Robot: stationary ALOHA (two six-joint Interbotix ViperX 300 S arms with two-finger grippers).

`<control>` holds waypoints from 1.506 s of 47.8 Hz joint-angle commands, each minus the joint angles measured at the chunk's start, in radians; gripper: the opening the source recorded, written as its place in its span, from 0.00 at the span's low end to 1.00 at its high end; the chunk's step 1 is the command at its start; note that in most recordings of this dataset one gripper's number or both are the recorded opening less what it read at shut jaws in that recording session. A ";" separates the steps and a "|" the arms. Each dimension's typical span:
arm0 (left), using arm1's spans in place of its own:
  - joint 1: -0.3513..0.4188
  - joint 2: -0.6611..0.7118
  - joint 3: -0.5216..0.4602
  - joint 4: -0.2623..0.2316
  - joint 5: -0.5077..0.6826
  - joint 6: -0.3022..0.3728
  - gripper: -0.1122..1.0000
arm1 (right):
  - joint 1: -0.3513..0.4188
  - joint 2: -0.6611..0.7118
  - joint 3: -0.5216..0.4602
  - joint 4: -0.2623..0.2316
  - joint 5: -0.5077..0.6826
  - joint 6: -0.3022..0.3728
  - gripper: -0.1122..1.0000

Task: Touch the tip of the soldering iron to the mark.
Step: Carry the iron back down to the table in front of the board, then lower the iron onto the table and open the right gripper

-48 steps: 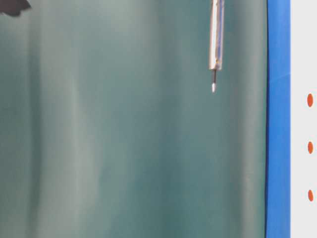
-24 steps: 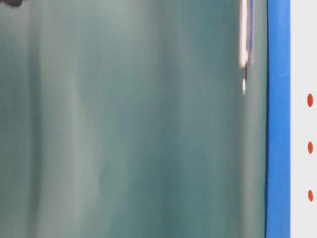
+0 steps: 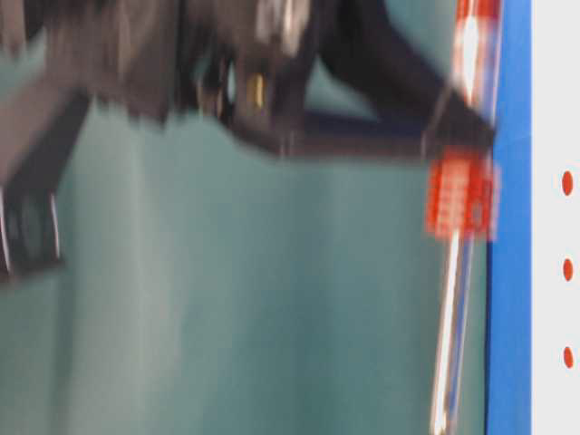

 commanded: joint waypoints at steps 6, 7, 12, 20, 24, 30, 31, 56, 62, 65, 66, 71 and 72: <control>-0.002 0.003 -0.015 0.003 -0.008 -0.003 0.12 | -0.021 0.060 -0.130 -0.003 -0.003 -0.021 0.16; -0.002 0.003 -0.015 0.003 -0.008 -0.003 0.12 | -0.025 0.064 -0.137 -0.005 -0.003 -0.021 0.16; -0.002 0.003 -0.014 0.003 -0.008 -0.003 0.12 | -0.032 0.077 -0.149 0.000 0.000 -0.017 0.16; -0.002 0.003 -0.015 0.003 -0.005 -0.002 0.12 | -0.034 0.089 -0.146 0.011 -0.002 -0.015 0.16; -0.002 0.003 -0.015 0.002 -0.005 -0.002 0.12 | -0.034 0.101 -0.138 0.020 -0.005 -0.015 0.16; -0.002 0.003 -0.015 0.003 -0.006 -0.002 0.12 | -0.034 0.124 -0.106 0.025 -0.035 -0.009 0.16; -0.002 0.003 -0.015 0.003 -0.006 -0.002 0.12 | -0.034 0.129 -0.098 0.025 -0.043 -0.005 0.16; -0.002 -0.009 -0.015 0.003 -0.009 -0.002 0.12 | -0.035 0.233 0.081 0.026 -0.417 0.078 0.16; -0.002 -0.011 -0.017 0.002 -0.009 0.000 0.12 | -0.034 0.256 0.091 0.026 -0.457 0.074 0.16; -0.002 -0.011 -0.017 0.003 -0.011 -0.002 0.12 | -0.035 0.268 0.091 0.026 -0.468 0.072 0.16; -0.002 -0.011 -0.017 0.003 -0.009 0.000 0.12 | -0.034 0.272 0.091 0.026 -0.471 0.072 0.16; -0.002 -0.011 -0.017 0.003 -0.011 0.000 0.12 | -0.032 0.282 0.091 0.026 -0.488 0.067 0.16; -0.002 -0.011 -0.017 0.003 -0.009 0.000 0.12 | -0.031 0.282 0.091 0.025 -0.492 0.066 0.16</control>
